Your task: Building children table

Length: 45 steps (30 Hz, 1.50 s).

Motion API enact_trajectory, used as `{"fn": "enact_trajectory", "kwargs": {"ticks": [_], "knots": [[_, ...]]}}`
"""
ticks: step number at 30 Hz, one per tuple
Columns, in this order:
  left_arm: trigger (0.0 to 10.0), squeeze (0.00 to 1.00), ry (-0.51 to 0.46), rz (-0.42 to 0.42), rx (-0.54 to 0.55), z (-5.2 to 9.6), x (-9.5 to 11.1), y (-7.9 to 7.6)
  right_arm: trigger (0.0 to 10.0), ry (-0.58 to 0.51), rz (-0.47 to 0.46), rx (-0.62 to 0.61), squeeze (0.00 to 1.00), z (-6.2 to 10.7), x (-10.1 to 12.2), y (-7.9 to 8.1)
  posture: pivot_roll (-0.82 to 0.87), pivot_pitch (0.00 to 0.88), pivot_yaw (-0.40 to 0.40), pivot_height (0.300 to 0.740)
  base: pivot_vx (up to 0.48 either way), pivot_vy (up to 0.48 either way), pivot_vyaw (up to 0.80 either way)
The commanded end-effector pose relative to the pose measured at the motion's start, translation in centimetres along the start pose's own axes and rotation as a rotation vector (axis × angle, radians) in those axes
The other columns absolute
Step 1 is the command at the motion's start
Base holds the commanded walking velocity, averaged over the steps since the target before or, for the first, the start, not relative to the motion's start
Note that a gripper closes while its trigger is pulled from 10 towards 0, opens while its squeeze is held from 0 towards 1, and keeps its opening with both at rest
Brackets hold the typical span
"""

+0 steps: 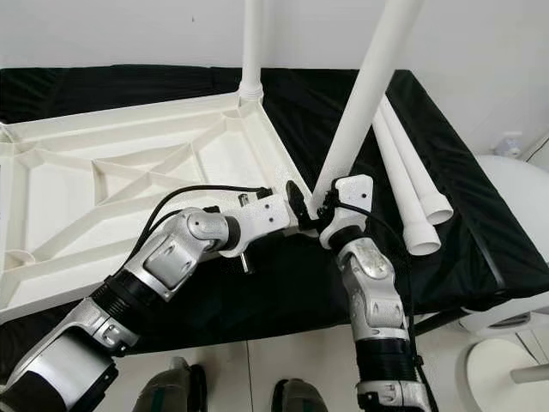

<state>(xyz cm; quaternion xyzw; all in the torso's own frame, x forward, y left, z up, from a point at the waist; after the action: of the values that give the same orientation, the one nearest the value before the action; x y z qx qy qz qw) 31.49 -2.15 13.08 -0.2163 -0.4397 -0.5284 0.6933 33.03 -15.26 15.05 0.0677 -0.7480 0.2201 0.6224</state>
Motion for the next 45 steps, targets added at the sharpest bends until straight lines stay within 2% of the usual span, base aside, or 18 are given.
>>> {"fn": "enact_trajectory", "kwargs": {"ticks": [1,7,11,14,16,31,32,33,34,36,45], "knots": [[10.0,0.00,-0.058,-0.053,-0.038,-0.3,1.7,-1.0,10.0,-0.004,0.003,0.050,0.00,0.2,-0.5,-0.5,-0.05,0.058,-0.038,0.740,0.000,0.000,0.00],[10.0,0.00,-0.058,-0.054,-0.040,-0.3,1.8,-0.9,10.0,0.013,0.000,0.118,0.00,0.6,-1.1,-1.6,-0.05,0.059,-0.035,0.740,0.000,0.000,0.00],[10.0,0.00,-0.059,-0.056,-0.038,-0.4,1.9,-0.9,10.0,0.047,0.019,0.210,0.00,1.1,-1.8,-3.0,-0.05,0.059,-0.036,0.740,0.000,0.000,0.00],[10.0,0.00,-0.059,-0.056,-0.037,-0.4,1.9,-0.9,10.0,0.053,0.031,0.235,0.00,1.3,-1.8,-3.3,-0.05,0.059,-0.037,0.740,0.000,0.000,0.00],[10.0,0.00,-0.059,-0.055,-0.035,-0.3,1.9,-0.8,10.0,0.058,0.040,0.294,0.00,1.7,-1.7,-3.8,-0.05,0.059,-0.037,0.740,0.000,0.000,0.00],[10.0,0.00,-0.059,-0.057,-0.039,-0.4,1.9,-0.9,10.0,0.075,0.059,0.398,0.00,2.4,-1.7,-4.9,-0.05,0.060,-0.031,0.740,0.000,0.000,0.00],[10.0,0.00,-0.059,-0.057,-0.040,-0.3,1.9,-0.9,7.1,0.073,0.063,0.403,0.00,2.3,-1.7,-4.9,-0.05,0.060,-0.031,0.740,0.000,0.000,0.00],[10.0,0.00,-0.059,-0.057,-0.040,-0.3,1.9,-0.9,7.1,0.073,0.063,0.403,0.00,2.3,-1.7,-4.9,-0.05,0.060,-0.031,0.740,0.000,0.000,0.00],[10.0,0.00,-0.058,-0.057,-0.040,-0.3,1.9,-0.9,4.2,0.069,0.068,0.403,0.00,2.2,-1.6,-5.1,-0.05,0.060,-0.033,0.740,0.000,0.000,0.00],[10.0,0.00,-0.056,-0.056,-0.039,-0.3,1.8,-0.9,0.0,0.064,0.072,0.403,0.00,2.1,-1.5,-5.2,-0.05,0.059,-0.033,0.740,0.000,0.000,0.00],[10.0,0.00,-0.056,-0.057,-0.043,-0.4,1.8,-1.0,0.0,0.053,0.066,0.424,0.00,2.1,-1.5,-5.1,-0.05,0.053,-0.034,0.740,0.000,0.000,0.00]]}}
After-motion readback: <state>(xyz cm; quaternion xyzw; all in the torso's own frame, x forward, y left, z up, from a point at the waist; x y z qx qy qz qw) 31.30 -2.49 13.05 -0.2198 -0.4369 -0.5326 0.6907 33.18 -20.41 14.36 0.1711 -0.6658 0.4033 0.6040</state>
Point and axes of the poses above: a point about 5 cm out from each wrist's last joint towards the gripper, its own z axis pointing back from the gripper into the wrist, its own x axis along the axis of the wrist's last joint, y = z × x, the point moved 3 cm from there along -z, pointing out of the wrist towards the gripper, and after that the axes turned 14 degrees about z, right-handed, at the moved point
